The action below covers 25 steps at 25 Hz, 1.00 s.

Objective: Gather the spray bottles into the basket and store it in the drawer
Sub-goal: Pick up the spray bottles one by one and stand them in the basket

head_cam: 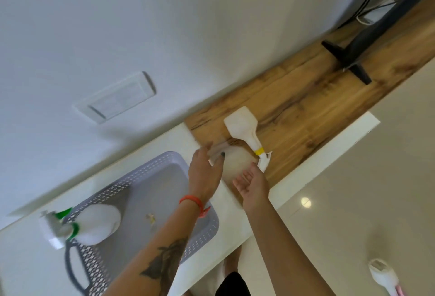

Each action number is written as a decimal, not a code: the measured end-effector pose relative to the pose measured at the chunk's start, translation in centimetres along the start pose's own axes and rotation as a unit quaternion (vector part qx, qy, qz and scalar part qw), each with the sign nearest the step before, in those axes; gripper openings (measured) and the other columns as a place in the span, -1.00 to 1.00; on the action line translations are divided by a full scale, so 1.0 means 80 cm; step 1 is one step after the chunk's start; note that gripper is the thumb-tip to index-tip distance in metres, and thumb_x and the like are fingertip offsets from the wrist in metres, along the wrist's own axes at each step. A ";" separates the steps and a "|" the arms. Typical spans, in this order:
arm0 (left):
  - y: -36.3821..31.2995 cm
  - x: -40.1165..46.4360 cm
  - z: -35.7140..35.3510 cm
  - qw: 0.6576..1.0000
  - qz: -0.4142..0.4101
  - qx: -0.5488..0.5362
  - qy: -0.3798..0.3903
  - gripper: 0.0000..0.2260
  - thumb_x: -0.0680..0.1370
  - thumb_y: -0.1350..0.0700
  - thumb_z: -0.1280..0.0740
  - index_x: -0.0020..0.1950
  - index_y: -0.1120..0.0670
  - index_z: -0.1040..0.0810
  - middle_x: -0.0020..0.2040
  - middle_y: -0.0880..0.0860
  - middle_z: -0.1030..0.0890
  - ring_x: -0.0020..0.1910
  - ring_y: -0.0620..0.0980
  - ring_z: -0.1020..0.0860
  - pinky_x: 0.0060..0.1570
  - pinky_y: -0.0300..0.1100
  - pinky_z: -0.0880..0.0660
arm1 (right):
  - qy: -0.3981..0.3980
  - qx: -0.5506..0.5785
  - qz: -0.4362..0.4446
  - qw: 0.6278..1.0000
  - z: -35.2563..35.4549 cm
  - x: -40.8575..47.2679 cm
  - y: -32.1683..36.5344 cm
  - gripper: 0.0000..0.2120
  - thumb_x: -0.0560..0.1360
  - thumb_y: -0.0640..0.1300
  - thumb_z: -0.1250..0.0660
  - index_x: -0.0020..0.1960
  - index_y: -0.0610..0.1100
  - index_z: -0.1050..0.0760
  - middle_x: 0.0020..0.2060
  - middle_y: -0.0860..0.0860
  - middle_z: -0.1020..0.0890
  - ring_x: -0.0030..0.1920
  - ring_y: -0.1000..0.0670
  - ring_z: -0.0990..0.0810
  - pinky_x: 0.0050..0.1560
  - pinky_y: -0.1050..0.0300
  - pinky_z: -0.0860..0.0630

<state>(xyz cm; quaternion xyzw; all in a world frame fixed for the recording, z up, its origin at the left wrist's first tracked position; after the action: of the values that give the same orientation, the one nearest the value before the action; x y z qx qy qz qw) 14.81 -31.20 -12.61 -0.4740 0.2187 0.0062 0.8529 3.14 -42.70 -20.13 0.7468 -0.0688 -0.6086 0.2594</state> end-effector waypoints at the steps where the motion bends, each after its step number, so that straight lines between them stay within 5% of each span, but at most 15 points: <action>1: -0.013 0.021 -0.018 0.999 -0.017 0.030 0.005 -0.54 0.55 -0.02 -0.27 0.42 0.02 -0.31 0.42 0.06 -0.38 0.33 0.05 -0.42 0.28 -0.13 -0.35 | 0.018 0.057 -0.047 0.997 -0.010 0.017 0.003 -0.55 0.51 0.02 -0.31 0.25 -0.27 -0.38 0.02 -0.15 -0.51 0.07 -0.14 -0.52 0.07 -0.04 -0.52; 5: -0.055 0.097 -0.072 0.992 -0.066 0.112 0.005 -0.40 0.53 -0.04 -0.28 0.51 0.03 -0.15 0.55 0.10 -0.13 0.52 0.10 -0.12 0.43 -0.04 -0.14 | 0.045 0.197 -0.144 0.969 -0.053 0.072 0.016 -0.31 0.49 0.18 -0.27 0.38 -0.30 -0.22 0.27 -0.25 -0.40 0.26 -0.22 -0.44 0.20 -0.12 -0.43; 8: -0.057 0.137 -0.106 0.986 -0.075 0.147 0.022 -0.35 0.53 -0.07 -0.27 0.53 0.02 -0.06 0.57 0.10 -0.04 0.54 0.12 -0.02 0.46 0.03 -0.07 | 0.029 0.232 -0.160 0.959 -0.070 0.110 0.025 -0.37 0.46 0.22 -0.28 0.22 -0.31 -0.35 0.09 -0.21 -0.51 0.08 -0.17 -0.54 0.15 -0.09 -0.47; 11: -0.039 0.151 -0.121 0.990 -0.060 0.128 0.030 -0.37 0.53 -0.06 -0.28 0.52 0.04 -0.10 0.54 0.09 -0.15 0.51 0.11 -0.12 0.44 0.01 -0.14 | 0.001 0.225 -0.154 0.962 -0.075 0.128 0.029 -0.49 0.48 0.12 -0.31 0.15 -0.32 -0.40 -0.09 -0.19 -0.56 -0.12 -0.12 -0.57 0.20 -0.08 -0.50; 19: -0.008 0.118 -0.076 0.999 0.002 0.022 -0.034 -0.43 0.50 -0.04 -0.33 0.45 0.00 -0.20 0.41 0.04 -0.34 0.30 0.03 -0.40 0.22 -0.17 -0.36 | 0.014 0.161 -0.094 0.982 -0.088 0.099 0.038 -0.59 0.50 -0.04 -0.33 0.24 -0.26 -0.40 -0.09 -0.17 -0.59 -0.06 -0.12 -0.61 0.04 -0.05 -0.57; 22: 0.011 0.073 -0.023 0.991 0.029 -0.088 -0.101 -0.49 0.50 0.01 -0.34 0.40 0.00 -0.25 0.32 -0.01 -0.40 0.16 -0.12 -0.47 0.20 -0.08 -0.49 | 0.051 0.070 -0.076 0.993 -0.107 0.056 0.033 -0.76 0.48 -0.07 -0.33 0.03 -0.22 -0.48 -0.16 -0.13 -0.60 -0.10 -0.11 -0.61 -0.14 0.01 -0.56; 25: 0.049 0.011 0.020 0.959 0.073 -0.231 -0.150 -0.54 0.52 0.11 -0.34 0.38 0.08 -0.28 0.31 0.03 -0.44 0.25 -0.07 -0.48 0.29 -0.02 -0.45 | 0.098 -0.044 -0.052 0.993 -0.127 0.012 0.019 -0.85 0.42 -0.16 -0.36 -0.05 -0.19 -0.50 -0.18 -0.09 -0.62 -0.10 -0.09 -0.61 0.04 -0.06 -0.55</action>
<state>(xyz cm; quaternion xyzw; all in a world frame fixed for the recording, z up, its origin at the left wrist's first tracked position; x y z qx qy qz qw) 15.38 -27.92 -15.37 -0.6345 0.1150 0.1900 0.7403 13.29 -41.31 -19.04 0.7932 0.0221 -0.5475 0.2656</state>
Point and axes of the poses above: each hand's wrist, its own x-axis towards the middle knuckle, its own z-axis out of the back of the hand, y = z × x, the point moved 9 cm from there along x, towards the middle knuckle
